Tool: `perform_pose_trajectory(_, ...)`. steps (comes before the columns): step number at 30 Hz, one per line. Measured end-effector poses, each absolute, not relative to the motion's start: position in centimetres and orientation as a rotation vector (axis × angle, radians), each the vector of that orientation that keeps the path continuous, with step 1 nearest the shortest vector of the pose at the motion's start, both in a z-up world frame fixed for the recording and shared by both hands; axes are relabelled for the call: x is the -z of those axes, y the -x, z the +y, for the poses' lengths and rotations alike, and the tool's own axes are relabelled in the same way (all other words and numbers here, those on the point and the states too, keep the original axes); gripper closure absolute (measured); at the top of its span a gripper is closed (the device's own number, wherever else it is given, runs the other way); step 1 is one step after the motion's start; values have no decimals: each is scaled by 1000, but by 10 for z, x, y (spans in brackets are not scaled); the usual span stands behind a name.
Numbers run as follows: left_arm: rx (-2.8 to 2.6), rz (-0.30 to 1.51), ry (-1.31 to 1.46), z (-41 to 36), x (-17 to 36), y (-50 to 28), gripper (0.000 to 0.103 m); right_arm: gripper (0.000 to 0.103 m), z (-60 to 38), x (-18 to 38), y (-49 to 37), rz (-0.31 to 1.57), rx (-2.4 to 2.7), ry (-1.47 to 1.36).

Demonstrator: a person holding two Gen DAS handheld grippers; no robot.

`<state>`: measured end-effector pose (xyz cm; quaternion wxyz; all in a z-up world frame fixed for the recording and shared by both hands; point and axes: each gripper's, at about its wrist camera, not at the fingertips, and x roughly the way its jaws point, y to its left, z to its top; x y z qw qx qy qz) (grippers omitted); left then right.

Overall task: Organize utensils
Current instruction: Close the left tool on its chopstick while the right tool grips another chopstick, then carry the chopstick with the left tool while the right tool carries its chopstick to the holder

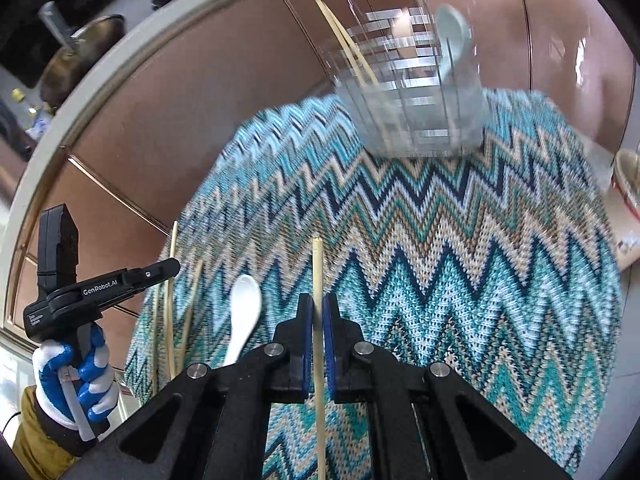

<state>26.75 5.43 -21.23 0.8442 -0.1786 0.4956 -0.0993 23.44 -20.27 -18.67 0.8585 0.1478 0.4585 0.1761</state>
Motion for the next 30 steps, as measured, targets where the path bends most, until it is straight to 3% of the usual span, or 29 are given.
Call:
perform_pose_trajectory(16, 268, 803, 323, 48, 122, -205, 98, 97, -193, 102, -175, 699, -374, -234)
perform_pose_trajectory(30, 385, 628, 317, -9, 46, -247, 98, 97, -229, 28, -193, 400, -329, -204)
